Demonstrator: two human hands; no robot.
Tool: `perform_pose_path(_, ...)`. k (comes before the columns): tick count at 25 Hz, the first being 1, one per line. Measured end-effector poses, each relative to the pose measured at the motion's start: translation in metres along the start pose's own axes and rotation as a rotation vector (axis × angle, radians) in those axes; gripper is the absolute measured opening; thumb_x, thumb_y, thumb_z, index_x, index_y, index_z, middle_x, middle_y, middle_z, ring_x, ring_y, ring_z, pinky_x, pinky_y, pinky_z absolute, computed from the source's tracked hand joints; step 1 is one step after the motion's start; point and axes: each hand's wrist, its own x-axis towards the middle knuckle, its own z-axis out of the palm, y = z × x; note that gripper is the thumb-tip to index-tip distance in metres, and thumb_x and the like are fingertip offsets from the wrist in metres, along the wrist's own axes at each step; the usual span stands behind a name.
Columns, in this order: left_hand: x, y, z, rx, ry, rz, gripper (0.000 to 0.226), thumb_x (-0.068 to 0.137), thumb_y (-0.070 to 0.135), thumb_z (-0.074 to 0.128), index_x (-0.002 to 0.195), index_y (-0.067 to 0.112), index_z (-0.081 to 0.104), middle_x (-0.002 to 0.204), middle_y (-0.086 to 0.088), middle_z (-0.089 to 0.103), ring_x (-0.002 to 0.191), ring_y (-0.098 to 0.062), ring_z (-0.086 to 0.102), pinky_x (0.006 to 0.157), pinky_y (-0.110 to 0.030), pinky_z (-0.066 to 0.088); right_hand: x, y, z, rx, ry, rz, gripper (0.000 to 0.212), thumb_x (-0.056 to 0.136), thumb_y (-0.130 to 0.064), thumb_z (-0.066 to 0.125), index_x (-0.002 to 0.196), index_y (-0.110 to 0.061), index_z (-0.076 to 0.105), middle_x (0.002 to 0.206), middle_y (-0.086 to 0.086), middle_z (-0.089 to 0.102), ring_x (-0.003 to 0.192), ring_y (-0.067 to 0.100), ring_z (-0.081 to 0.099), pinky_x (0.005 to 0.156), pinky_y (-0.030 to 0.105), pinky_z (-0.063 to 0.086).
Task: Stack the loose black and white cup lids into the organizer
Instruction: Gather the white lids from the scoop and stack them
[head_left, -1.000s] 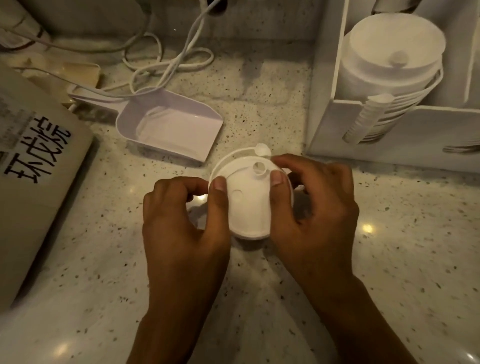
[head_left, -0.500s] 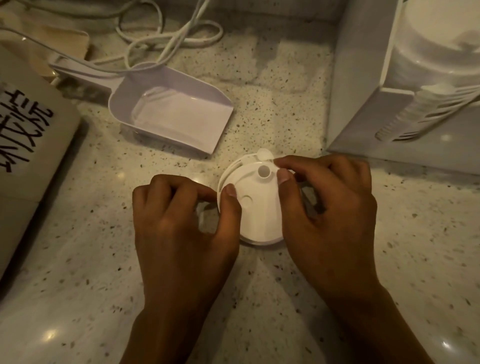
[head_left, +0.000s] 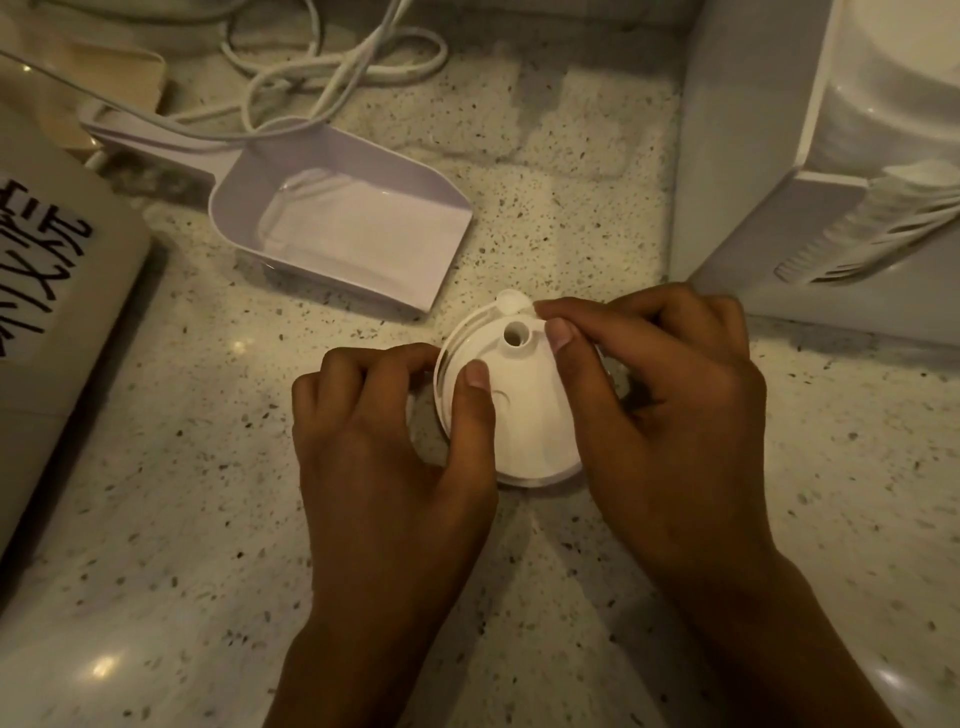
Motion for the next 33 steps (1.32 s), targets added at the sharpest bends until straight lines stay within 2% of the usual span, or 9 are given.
perform_pose_path(3, -0.001, -0.001, 0.003, -0.017, 0.005, -0.012, 0.042, 0.087, 0.051, 0.043, 0.108, 0.022, 0.066, 0.103, 0.012, 0.050, 0.098, -0.011, 0.044, 0.077, -0.027, 0.038, 0.000, 0.000, 0.001, -0.016, -0.016, 0.024, 0.023, 0.096, -0.030, 0.060, 0.116, -0.029, 0.071, 0.091, -0.003, 0.062, 0.097, 0.016, 0.047, 0.077, 0.011, 0.035)
perform_pose_path(9, -0.002, -0.002, 0.005, 0.009, -0.001, 0.016, 0.042, 0.088, 0.047, 0.043, 0.114, 0.021, 0.063, 0.108, 0.009, 0.045, 0.102, -0.009, 0.036, 0.082, -0.033, 0.037, -0.002, -0.001, 0.001, -0.057, -0.082, 0.081, 0.026, 0.094, -0.037, 0.057, 0.115, -0.032, 0.072, 0.094, -0.006, 0.062, 0.101, 0.013, 0.044, 0.082, 0.009, 0.033)
perform_pose_path(14, -0.011, 0.004, -0.004, -0.056, -0.107, -0.035, 0.024, 0.080, 0.044, 0.037, 0.097, 0.031, 0.046, 0.101, 0.012, 0.042, 0.094, -0.005, 0.033, 0.079, -0.030, 0.039, -0.011, -0.008, -0.009, -0.090, -0.221, 0.121, 0.021, 0.090, -0.040, 0.054, 0.105, -0.037, 0.068, 0.098, -0.013, 0.061, 0.103, 0.011, 0.044, 0.085, 0.029, 0.038)
perform_pose_path(17, -0.022, 0.012, -0.009, -0.080, -0.095, -0.099, 0.028, 0.075, 0.041, 0.034, 0.093, 0.027, 0.050, 0.102, 0.010, 0.043, 0.098, -0.008, 0.033, 0.078, -0.026, 0.033, -0.024, -0.016, -0.024, -0.065, -0.310, 0.161, 0.010, 0.089, -0.035, 0.057, 0.095, -0.034, 0.065, 0.096, -0.013, 0.056, 0.099, 0.009, 0.045, 0.078, 0.012, 0.035)
perform_pose_path(20, -0.028, 0.018, -0.005, 0.033, -0.063, -0.138, 0.040, 0.089, 0.042, 0.036, 0.118, 0.021, 0.054, 0.139, -0.003, 0.044, 0.136, -0.022, 0.030, 0.108, -0.040, 0.027, -0.024, -0.026, -0.026, -0.061, -0.251, 0.257, 0.011, 0.087, -0.037, 0.055, 0.095, -0.035, 0.062, 0.098, -0.011, 0.055, 0.101, 0.008, 0.041, 0.076, 0.002, 0.031)
perform_pose_path(22, -0.030, 0.021, -0.001, 0.112, -0.133, -0.156, 0.053, 0.096, 0.041, 0.029, 0.142, 0.018, 0.043, 0.163, -0.009, 0.021, 0.153, -0.027, 0.005, 0.122, -0.050, 0.009, -0.015, -0.028, -0.014, -0.119, -0.161, 0.298, 0.012, 0.094, -0.037, 0.053, 0.097, -0.029, 0.063, 0.097, -0.006, 0.058, 0.099, 0.011, 0.040, 0.073, 0.012, 0.031)
perform_pose_path(24, -0.030, 0.022, 0.004, 0.155, -0.197, -0.148, 0.060, 0.098, 0.040, 0.019, 0.153, 0.019, 0.029, 0.168, -0.008, 0.005, 0.154, -0.026, -0.008, 0.123, -0.053, -0.003, -0.011, -0.026, 0.003, -0.208, -0.099, 0.278, 0.018, 0.096, -0.034, 0.052, 0.097, -0.021, 0.064, 0.095, 0.002, 0.061, 0.098, 0.020, 0.044, 0.076, 0.025, 0.031)
perform_pose_path(26, -0.029, 0.022, 0.006, 0.180, -0.216, -0.138, 0.061, 0.099, 0.040, 0.013, 0.156, 0.020, 0.022, 0.168, -0.008, 0.002, 0.154, -0.026, -0.010, 0.122, -0.054, -0.008, -0.014, -0.023, 0.011, -0.257, -0.067, 0.273, 0.022, 0.097, -0.029, 0.047, 0.096, -0.016, 0.064, 0.096, 0.007, 0.061, 0.098, 0.026, 0.047, 0.078, 0.034, 0.034)
perform_pose_path(33, -0.031, 0.024, 0.008, 0.229, -0.204, -0.155, 0.062, 0.099, 0.039, 0.012, 0.157, 0.019, 0.020, 0.168, -0.011, 0.006, 0.155, -0.029, -0.003, 0.123, -0.052, -0.006, -0.016, -0.027, 0.009, -0.104, 0.009, 0.304, 0.021, 0.092, -0.012, 0.047, 0.103, -0.019, 0.064, 0.099, 0.001, 0.066, 0.098, 0.023, 0.051, 0.081, 0.038, 0.041)
